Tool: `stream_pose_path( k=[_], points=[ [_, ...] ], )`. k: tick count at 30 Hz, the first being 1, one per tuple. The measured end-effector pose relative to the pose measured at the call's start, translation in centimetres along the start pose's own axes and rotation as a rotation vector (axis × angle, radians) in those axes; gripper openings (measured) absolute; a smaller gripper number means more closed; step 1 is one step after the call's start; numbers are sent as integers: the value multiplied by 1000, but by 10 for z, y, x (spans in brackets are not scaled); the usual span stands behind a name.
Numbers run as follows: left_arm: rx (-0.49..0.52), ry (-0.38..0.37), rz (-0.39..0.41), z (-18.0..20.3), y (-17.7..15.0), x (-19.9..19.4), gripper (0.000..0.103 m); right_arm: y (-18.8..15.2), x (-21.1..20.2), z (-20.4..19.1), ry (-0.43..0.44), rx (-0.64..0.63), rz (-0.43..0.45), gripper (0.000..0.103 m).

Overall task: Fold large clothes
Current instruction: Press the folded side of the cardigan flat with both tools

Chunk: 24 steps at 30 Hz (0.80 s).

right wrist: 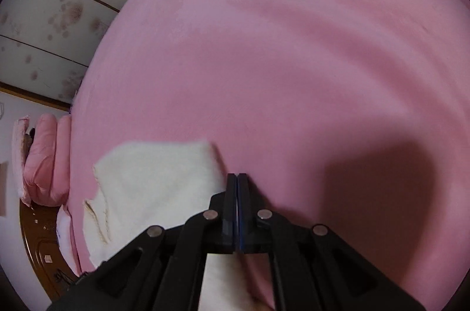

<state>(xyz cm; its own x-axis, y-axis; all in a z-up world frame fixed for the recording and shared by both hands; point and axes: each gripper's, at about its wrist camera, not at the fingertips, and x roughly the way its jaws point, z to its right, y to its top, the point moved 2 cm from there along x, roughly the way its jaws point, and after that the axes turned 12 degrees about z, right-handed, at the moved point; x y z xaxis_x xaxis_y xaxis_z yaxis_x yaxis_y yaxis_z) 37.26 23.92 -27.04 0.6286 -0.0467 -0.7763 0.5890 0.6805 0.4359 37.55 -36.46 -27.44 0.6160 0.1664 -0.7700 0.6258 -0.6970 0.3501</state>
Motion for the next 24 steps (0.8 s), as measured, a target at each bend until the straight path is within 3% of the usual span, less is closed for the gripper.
stream_pose_path(
  k=[3, 7, 9, 13, 20, 22, 23, 24],
  points=[
    [73, 38, 7, 15, -2, -14, 1, -14, -16, 0, 33, 54, 45, 0],
    [214, 76, 0, 33, -16, -28, 1, -32, -38, -22, 82, -49, 105, 0],
    [257, 91, -16, 35, -29, -33, 2, -44, -33, -32, 93, -90, 55, 0],
    [249, 88, -50, 26, -54, -48, 2, -69, -17, -39, 70, -108, -38, 0],
    [311, 141, -83, 12, -84, -80, 3, -89, -43, -20, 36, -113, -88, 0],
    [354, 187, -115, 12, -89, -88, 20, -99, -52, -18, 17, -138, -123, 0],
    [376, 226, -137, 13, -92, -90, 48, -103, -55, -20, 7, -154, -142, 0],
    [392, 254, -156, 13, -93, -96, 63, -110, -61, -24, 1, -177, -162, 0]
  ],
)
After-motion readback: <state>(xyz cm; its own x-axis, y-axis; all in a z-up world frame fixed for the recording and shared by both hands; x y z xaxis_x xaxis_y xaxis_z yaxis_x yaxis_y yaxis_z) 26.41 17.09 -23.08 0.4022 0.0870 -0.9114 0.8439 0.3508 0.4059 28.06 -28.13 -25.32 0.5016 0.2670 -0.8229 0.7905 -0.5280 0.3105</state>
